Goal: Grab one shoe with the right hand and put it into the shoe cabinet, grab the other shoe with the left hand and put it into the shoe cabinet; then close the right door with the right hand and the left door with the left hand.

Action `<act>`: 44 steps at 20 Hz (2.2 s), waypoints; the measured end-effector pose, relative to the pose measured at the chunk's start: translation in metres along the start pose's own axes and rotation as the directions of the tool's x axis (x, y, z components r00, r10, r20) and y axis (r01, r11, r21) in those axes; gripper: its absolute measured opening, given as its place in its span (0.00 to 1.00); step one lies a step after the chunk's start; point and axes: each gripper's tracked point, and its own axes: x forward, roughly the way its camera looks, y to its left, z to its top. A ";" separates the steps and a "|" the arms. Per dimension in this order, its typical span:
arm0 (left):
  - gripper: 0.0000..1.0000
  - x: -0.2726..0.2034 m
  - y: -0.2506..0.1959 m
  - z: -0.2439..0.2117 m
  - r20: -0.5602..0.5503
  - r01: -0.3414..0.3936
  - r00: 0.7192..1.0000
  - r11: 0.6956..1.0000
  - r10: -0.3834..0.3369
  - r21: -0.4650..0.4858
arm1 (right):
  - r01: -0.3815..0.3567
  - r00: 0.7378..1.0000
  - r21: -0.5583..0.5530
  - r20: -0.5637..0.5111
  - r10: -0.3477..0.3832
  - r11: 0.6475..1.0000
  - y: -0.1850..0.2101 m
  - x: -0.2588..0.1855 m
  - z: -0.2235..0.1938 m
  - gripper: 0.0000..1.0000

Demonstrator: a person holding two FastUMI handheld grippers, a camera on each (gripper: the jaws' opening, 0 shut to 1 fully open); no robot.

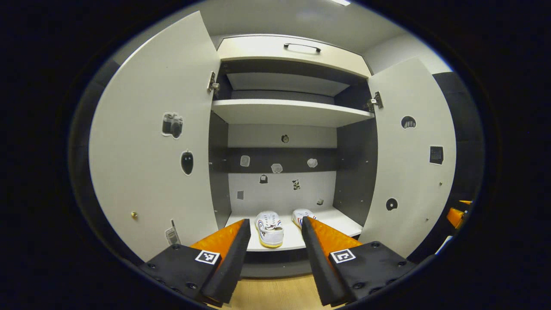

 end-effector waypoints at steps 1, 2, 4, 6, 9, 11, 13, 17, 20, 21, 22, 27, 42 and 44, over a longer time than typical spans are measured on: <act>0.79 -0.010 0.001 0.004 0.014 -0.002 1.000 1.000 0.002 -0.008 | 0.009 1.000 -0.007 -0.011 -0.009 1.000 -0.005 0.005 -0.011 0.93; 0.81 -0.023 0.002 0.006 0.023 -0.002 1.000 1.000 0.002 -0.016 | 0.016 1.000 -0.013 -0.024 -0.016 1.000 -0.009 0.010 -0.020 0.93; 0.83 -0.042 0.003 0.010 0.028 0.007 1.000 1.000 -0.007 -0.026 | 0.031 0.999 -0.023 -0.042 -0.032 0.999 -0.015 0.024 -0.037 0.93; 0.89 -0.062 0.006 0.014 0.038 0.007 0.999 1.000 -0.006 -0.028 | 0.044 0.997 -0.031 -0.057 -0.046 0.999 -0.020 0.038 -0.051 0.93; 0.96 -0.086 0.018 0.020 0.057 -0.020 0.998 1.000 0.021 -0.021 | 0.028 0.995 -0.021 -0.094 -0.030 0.999 -0.016 0.054 -0.071 0.93; 0.94 -0.099 0.024 0.026 0.074 -0.037 0.997 0.999 0.038 -0.013 | 0.011 0.995 -0.024 -0.101 -0.014 1.000 -0.010 0.060 -0.077 0.93; 0.94 -0.112 0.030 0.030 0.087 -0.048 0.995 0.999 0.048 0.003 | -0.013 0.994 -0.034 -0.105 0.009 0.999 -0.002 0.062 -0.080 0.93; 0.94 -0.128 0.045 0.032 0.091 -0.082 0.993 0.997 0.081 -0.001 | -0.061 0.993 -0.020 -0.105 0.058 0.998 0.015 0.065 -0.082 0.93; 0.99 -0.138 0.058 0.029 0.087 -0.102 0.991 0.995 0.103 -0.013 | -0.077 0.992 -0.033 -0.102 0.074 0.996 0.020 0.063 -0.083 0.92; 0.96 -0.140 0.063 0.028 0.086 -0.111 0.990 0.994 0.112 -0.011 | -0.080 0.993 -0.037 -0.094 0.076 0.996 0.022 0.062 -0.081 0.92; 0.96 -0.142 0.066 0.027 0.084 -0.120 0.989 0.993 0.120 -0.009 | -0.086 0.992 -0.030 -0.094 0.082 0.996 0.025 0.061 -0.082 0.91; 0.96 -0.145 0.078 0.034 0.104 -0.125 0.986 0.992 0.127 -0.022 | -0.116 0.989 -0.032 -0.092 0.112 0.993 0.044 0.057 -0.085 0.91; 0.96 -0.149 0.093 0.038 0.122 -0.144 0.982 0.989 0.146 -0.021 | -0.309 0.947 -0.016 -0.098 0.306 0.951 0.157 0.057 -0.093 0.68; 0.96 -0.149 0.098 0.036 0.118 -0.155 0.980 0.988 0.157 -0.025 | -0.324 0.942 -0.022 -0.097 0.320 0.946 0.171 0.062 -0.094 0.70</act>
